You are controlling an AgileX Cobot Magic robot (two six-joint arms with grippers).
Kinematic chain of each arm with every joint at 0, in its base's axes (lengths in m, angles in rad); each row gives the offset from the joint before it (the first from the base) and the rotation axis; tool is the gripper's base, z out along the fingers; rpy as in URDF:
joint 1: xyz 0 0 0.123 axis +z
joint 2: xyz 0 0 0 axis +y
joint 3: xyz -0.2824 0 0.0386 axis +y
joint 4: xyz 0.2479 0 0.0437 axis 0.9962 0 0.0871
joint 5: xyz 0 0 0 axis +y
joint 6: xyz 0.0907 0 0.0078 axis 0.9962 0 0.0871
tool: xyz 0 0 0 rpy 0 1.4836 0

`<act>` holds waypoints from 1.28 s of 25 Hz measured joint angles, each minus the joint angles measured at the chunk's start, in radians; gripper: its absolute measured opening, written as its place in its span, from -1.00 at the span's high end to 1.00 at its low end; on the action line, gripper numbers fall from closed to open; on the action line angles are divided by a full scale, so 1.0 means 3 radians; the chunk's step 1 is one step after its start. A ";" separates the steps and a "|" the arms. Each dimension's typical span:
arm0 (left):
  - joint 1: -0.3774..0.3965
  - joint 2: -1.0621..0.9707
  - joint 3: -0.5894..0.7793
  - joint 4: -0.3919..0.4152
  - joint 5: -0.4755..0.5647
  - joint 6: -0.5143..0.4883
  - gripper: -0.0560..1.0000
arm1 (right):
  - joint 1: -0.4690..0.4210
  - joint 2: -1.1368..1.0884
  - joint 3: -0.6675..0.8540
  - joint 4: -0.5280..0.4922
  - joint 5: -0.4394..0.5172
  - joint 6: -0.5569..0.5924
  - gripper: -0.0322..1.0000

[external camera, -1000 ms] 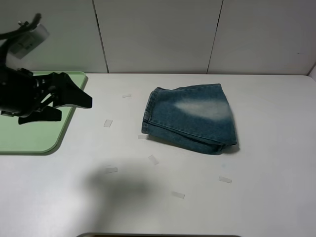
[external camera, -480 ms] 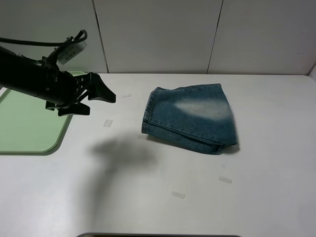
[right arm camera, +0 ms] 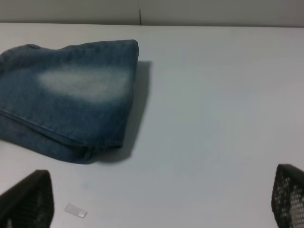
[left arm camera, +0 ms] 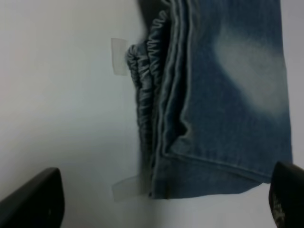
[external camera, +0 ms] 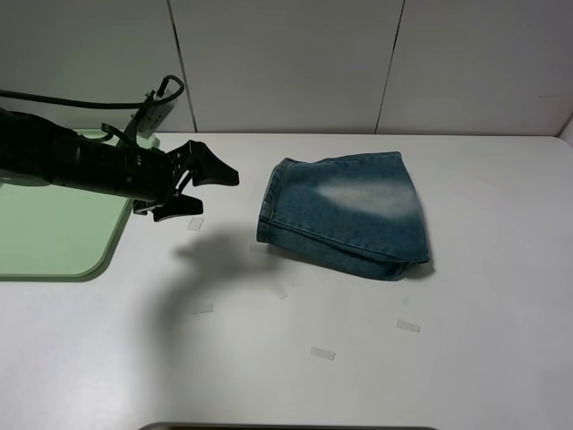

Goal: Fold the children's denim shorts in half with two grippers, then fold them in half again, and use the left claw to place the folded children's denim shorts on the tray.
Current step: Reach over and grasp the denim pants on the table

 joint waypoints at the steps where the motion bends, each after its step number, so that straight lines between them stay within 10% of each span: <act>1: 0.0000 0.0052 -0.0004 -0.0015 0.0018 0.0045 -0.72 | 0.0000 0.0000 0.0000 0.0000 0.0000 0.0000 -0.41; 32: -0.0582 0.0962 -0.1049 -0.0076 -0.0254 0.0085 -0.70 | 0.0000 0.0000 0.0000 0.0000 0.0000 0.0000 -0.41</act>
